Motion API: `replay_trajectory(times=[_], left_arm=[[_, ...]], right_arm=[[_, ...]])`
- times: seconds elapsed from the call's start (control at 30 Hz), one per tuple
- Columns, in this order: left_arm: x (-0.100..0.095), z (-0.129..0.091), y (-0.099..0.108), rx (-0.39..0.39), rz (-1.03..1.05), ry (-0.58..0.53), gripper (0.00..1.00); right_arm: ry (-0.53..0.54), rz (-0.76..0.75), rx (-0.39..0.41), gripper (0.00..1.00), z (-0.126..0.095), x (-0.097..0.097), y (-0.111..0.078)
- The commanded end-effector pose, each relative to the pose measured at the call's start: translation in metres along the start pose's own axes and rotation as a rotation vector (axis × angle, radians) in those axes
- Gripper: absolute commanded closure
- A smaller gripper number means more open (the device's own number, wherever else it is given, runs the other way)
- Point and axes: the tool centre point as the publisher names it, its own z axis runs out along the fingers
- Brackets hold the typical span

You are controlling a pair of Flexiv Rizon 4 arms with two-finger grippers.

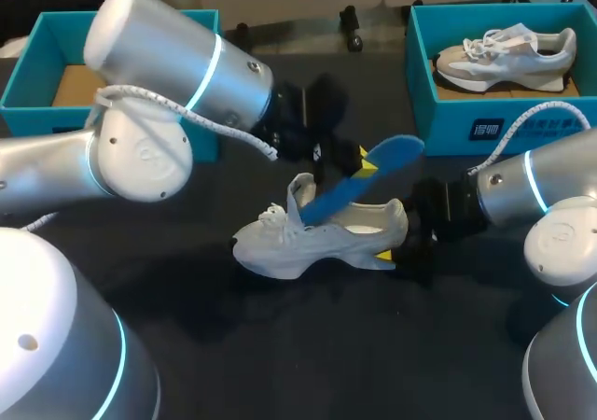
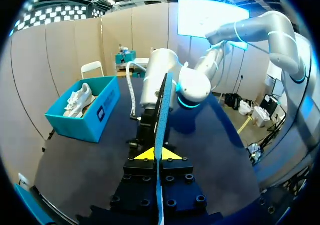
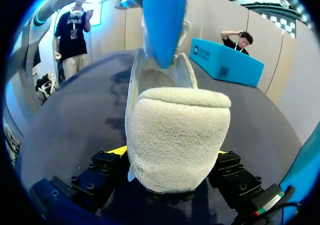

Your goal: Take the shoe out of the shoebox, open the shoe tongue, remove and reinsert the insole, then place the shoe into the shoebox

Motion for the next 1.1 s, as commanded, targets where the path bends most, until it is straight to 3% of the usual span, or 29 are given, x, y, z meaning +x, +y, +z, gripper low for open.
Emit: replay_trajectory(times=[0.03,0.53,1.1], left_arm=[[0.01,-0.013,-0.01,0.021,-0.009,-0.003,1.0],[0.044,-0.038,-0.064,0.167,-0.083,0.052,1.0],[0.044,-0.038,-0.064,0.167,-0.083,0.052,1.0]], right_arm=[[-0.001,0.0,0.005,1.0,0.001,0.001,-0.001],[-0.001,0.0,0.005,1.0,0.001,0.001,-0.001],[-0.001,0.0,0.005,1.0,0.001,0.001,-0.001]])
